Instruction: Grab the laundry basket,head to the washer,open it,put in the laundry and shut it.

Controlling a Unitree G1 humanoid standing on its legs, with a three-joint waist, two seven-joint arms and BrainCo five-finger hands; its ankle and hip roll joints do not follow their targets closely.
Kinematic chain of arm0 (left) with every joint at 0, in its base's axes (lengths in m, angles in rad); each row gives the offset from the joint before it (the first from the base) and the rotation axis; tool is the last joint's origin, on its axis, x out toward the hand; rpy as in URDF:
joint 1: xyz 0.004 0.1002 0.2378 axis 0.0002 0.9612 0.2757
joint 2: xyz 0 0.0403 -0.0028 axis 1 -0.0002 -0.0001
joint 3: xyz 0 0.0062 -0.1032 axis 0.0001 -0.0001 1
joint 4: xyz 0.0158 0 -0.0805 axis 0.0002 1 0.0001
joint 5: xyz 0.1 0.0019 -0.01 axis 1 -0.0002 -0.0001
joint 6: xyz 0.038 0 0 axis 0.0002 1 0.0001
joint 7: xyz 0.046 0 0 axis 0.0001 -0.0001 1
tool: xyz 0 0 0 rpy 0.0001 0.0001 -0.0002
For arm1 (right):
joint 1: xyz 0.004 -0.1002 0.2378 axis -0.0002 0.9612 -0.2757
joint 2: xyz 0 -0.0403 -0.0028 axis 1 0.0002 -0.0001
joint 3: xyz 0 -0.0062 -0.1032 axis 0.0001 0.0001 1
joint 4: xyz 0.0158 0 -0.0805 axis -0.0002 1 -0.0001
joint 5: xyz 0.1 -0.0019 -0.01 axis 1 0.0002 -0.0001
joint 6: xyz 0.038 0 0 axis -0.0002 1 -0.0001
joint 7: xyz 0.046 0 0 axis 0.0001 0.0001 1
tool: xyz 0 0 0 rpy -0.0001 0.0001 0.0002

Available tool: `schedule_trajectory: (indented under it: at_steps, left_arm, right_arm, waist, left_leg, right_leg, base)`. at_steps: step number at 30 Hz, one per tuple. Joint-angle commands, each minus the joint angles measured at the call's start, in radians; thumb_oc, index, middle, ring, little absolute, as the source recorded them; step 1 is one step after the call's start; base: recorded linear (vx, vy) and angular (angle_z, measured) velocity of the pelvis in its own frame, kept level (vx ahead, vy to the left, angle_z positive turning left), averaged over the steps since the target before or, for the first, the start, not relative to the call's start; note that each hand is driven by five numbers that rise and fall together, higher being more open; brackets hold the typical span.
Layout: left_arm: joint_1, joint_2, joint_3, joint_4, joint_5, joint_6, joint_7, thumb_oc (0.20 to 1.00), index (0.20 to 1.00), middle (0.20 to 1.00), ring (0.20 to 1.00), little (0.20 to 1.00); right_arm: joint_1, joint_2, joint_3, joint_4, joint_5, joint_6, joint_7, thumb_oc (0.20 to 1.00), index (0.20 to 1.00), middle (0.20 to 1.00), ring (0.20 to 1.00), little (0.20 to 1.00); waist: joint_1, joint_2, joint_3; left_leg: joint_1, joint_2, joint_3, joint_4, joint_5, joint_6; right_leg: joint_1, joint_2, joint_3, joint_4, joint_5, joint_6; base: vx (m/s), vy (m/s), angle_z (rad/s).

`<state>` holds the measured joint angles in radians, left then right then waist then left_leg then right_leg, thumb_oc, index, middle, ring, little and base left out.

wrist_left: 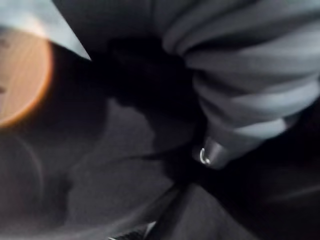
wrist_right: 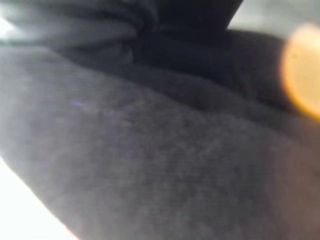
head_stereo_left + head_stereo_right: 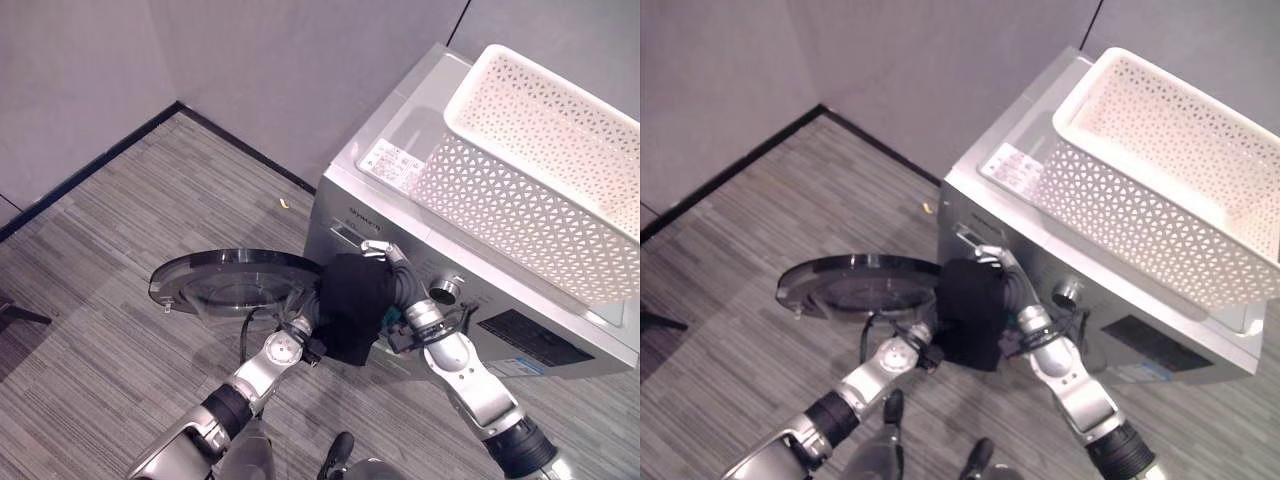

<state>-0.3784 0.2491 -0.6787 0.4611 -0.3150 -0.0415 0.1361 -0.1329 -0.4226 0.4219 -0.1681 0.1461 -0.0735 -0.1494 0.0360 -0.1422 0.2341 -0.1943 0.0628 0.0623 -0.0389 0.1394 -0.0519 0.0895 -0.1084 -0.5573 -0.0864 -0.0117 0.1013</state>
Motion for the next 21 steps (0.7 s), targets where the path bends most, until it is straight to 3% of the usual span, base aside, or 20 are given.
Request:
schedule_trajectory:
  at_steps: [1, 11, 13, 17, 20, 21]
  left_arm:
    - [0.004, -0.037, 0.030, 0.044, -0.022, -0.057, -0.001, 0.200, 0.200, 0.200, 0.200, 0.200]
    - [0.090, -0.036, 0.059, 0.074, -0.049, -0.062, -0.009, 0.200, 0.200, 0.200, 0.200, 0.200]
    - [0.100, -0.045, 0.073, 0.099, -0.056, -0.064, -0.003, 0.200, 0.200, 0.200, 0.200, 0.200]
    - [0.093, -0.047, 0.091, 0.142, -0.041, -0.070, 0.027, 0.200, 0.200, 0.200, 0.200, 0.200]
    - [0.079, -0.059, 0.113, 0.213, -0.035, -0.087, 0.062, 0.200, 0.200, 0.200, 0.200, 0.200]
    - [0.059, -0.072, 0.116, 0.259, -0.048, -0.102, 0.084, 0.200, 0.200, 0.200, 0.200, 0.200]
  right_arm:
    - [0.033, -0.020, -0.008, -0.023, 0.046, -0.058, 0.027, 1.000, 1.000, 1.000, 1.000, 1.000]
    - [0.137, -0.049, 0.018, 0.097, -0.060, -0.027, 0.062, 1.000, 1.000, 1.000, 1.000, 1.000]
    - [0.174, -0.098, 0.023, 0.113, -0.231, -0.014, 0.060, 1.000, 1.000, 1.000, 1.000, 1.000]
    - [0.240, -0.120, -0.004, 0.175, -0.331, -0.010, 0.022, 1.000, 1.000, 1.000, 1.000, 1.000]
    - [0.282, -0.136, 0.011, 0.332, -0.454, -0.006, -0.031, 1.000, 1.000, 1.000, 1.000, 1.000]
    - [0.296, -0.127, 0.045, 0.465, -0.494, -0.003, -0.050, 1.000, 1.000, 1.000, 1.000, 1.000]
  waist:
    - [0.014, 0.019, -0.018]
    - [0.009, 0.029, -0.008]
    - [-0.001, 0.031, 0.004]
    - [-0.022, 0.032, 0.027]
    - [-0.047, 0.027, 0.061]
    - [-0.057, 0.024, 0.087]
  left_leg:
    - [0.007, 0.058, 0.140, -0.048, -0.021, 0.022]
    - [0.002, 0.058, 0.137, -0.048, -0.019, 0.019]
    - [-0.005, 0.059, 0.139, -0.048, -0.018, 0.018]
    - [-0.012, 0.063, 0.144, -0.048, -0.014, 0.017]
    - [-0.024, 0.071, 0.152, -0.048, -0.008, 0.015]
    - [-0.038, 0.074, 0.154, -0.047, -0.004, 0.013]
  right_leg:
    - [0.008, 0.006, 0.039, 0.139, -0.184, -0.045]
    - [0.013, 0.010, 0.031, 0.122, -0.180, -0.048]
    - [0.009, 0.009, 0.029, 0.120, -0.177, -0.047]
    - [-0.003, 0.008, 0.038, 0.124, -0.172, -0.046]
    - [-0.027, 0.005, 0.052, 0.135, -0.163, -0.045]
    - [-0.046, 0.004, 0.059, 0.140, -0.159, -0.044]
  base:
    - [0.00, 0.000, 0.00]
    - [0.00, 0.000, 0.00]
    - [-0.02, 0.006, 0.00]
    - [-0.06, 0.014, -0.01]
    - [-0.11, 0.026, -0.08]
    - [-0.13, 0.012, -0.19]
